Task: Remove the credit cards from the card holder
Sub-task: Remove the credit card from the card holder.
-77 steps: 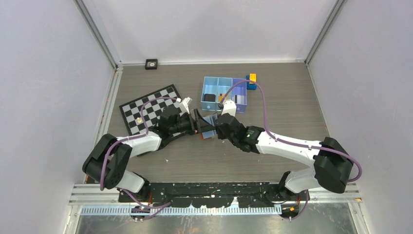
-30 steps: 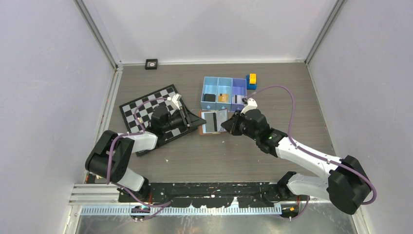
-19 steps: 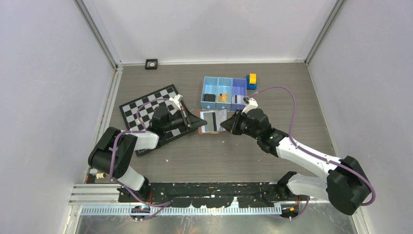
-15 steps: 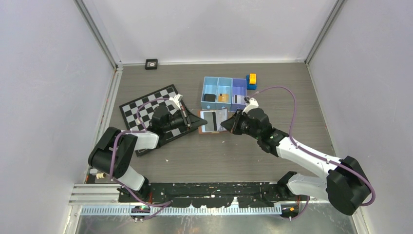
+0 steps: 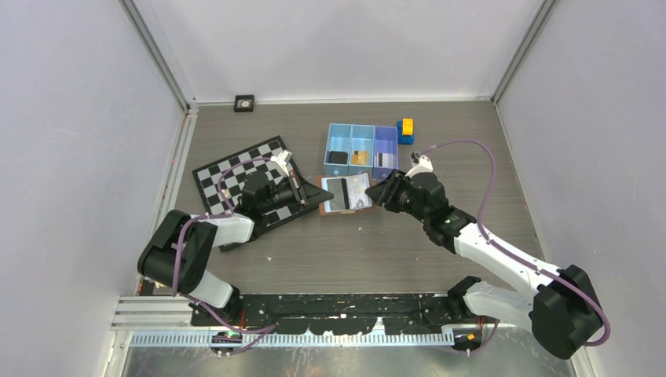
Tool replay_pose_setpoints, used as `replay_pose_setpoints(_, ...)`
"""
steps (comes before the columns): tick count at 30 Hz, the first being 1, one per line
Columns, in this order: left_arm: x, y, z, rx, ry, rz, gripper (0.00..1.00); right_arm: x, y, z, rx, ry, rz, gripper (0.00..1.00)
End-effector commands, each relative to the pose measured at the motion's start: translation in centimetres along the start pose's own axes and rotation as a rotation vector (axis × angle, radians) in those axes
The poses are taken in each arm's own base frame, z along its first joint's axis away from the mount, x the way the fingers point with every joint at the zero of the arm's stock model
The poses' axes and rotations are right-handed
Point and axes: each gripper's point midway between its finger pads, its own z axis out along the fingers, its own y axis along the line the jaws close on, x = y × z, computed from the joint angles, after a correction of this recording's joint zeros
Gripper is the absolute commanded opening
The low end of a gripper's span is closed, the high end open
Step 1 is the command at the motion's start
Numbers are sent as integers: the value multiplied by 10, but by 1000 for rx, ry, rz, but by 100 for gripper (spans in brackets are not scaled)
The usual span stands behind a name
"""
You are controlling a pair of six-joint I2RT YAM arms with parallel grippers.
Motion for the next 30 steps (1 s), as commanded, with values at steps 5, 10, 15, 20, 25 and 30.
replay_pose_setpoints(5, -5, -15, -3, 49, -22, 68, 0, -39, -9, -27, 63, -172, -1, 57)
replay_pose_setpoints(10, -5, -17, -4, 54, -24, 78, 0, -48, -3, -39, 43, -209, -19, 61)
replay_pose_setpoints(15, -5, -21, -5, 65, -19, 78, 0, -47, 26, -47, -115, -203, -51, 62)
replay_pose_setpoints(20, -5, -33, -7, 113, -20, 84, 0, -15, 65, -27, -327, 2, -27, 54)
replay_pose_setpoints(25, -5, -45, -9, 157, -22, 92, 0, -5, 67, -16, -372, 62, 25, 50)
replay_pose_setpoints(30, -3, -50, -10, 174, -7, 91, 0, 0, 76, -12, -447, 113, 76, 50)
